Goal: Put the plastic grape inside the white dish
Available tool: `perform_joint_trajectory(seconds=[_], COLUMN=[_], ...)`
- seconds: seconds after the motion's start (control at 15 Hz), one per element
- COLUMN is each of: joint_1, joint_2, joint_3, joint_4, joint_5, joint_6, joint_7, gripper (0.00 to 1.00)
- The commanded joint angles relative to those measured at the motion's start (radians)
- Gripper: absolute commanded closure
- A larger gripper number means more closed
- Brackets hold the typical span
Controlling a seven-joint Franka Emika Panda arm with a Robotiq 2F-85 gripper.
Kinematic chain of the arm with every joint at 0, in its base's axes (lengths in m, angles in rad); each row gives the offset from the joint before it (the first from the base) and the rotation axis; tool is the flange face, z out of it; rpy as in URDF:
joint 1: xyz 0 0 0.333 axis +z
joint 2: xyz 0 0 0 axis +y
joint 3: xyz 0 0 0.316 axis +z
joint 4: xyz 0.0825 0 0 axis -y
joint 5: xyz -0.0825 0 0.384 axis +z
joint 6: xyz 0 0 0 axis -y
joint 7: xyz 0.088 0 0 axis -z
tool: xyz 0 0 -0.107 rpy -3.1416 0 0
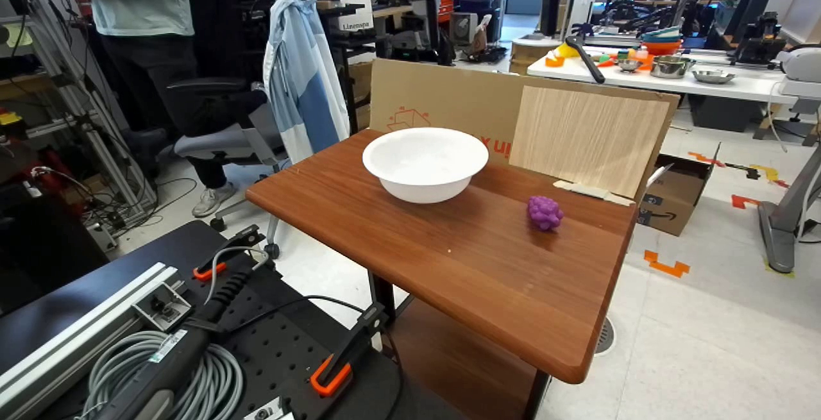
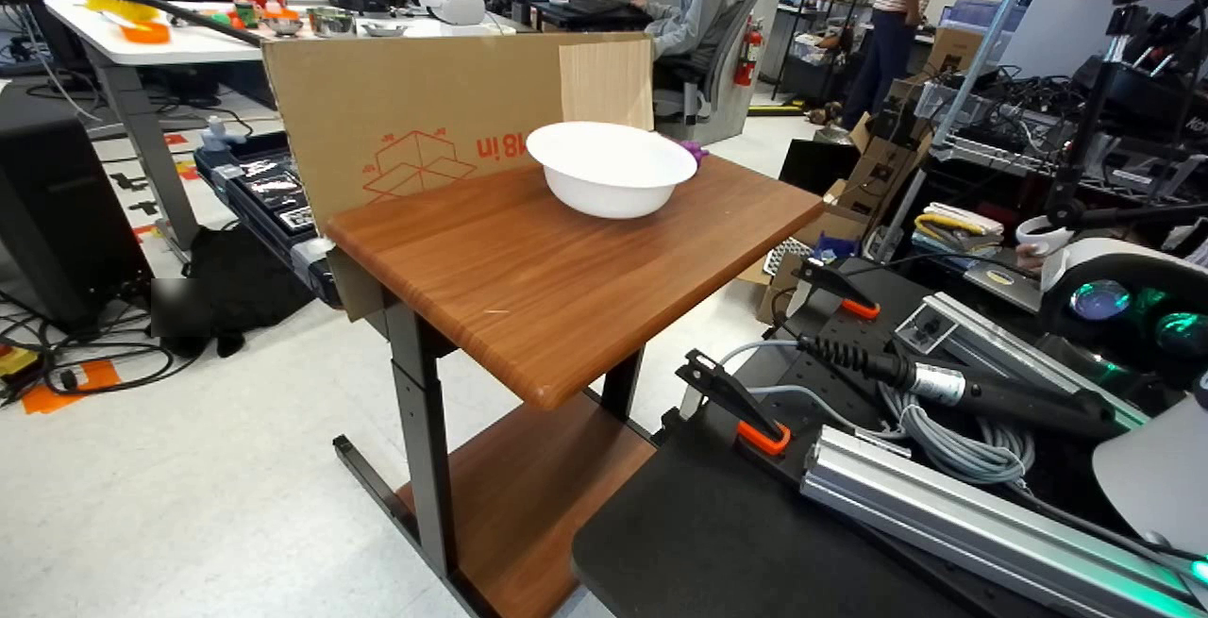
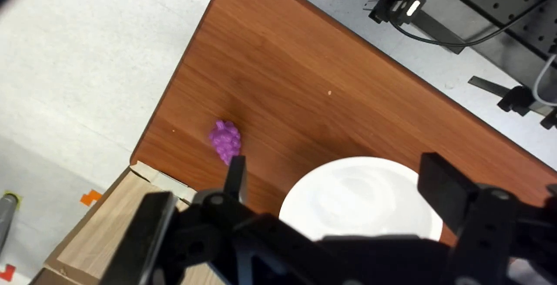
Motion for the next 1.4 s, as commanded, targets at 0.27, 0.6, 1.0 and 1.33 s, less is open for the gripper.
perform_joint_trajectory(seconds=[0.27, 0.6, 1.0, 1.33], joint_1=[-0.104, -0.133, -0.161, -0.168], joint_2=[0.31, 0.515, 0.721, 0.839], joint_3=[0.017, 0.068, 0.147, 0.173], joint_4=[0.295, 0.455, 0.707, 0.841], joint_5=[0.287, 0.223, 0.12, 0.008], joint_6=[-0.037, -0.002, -0.17, -0.26], joint_7=[0.056, 0.227, 0.206, 0.165], gripper=[0.0, 0.0, 0.0, 0.0])
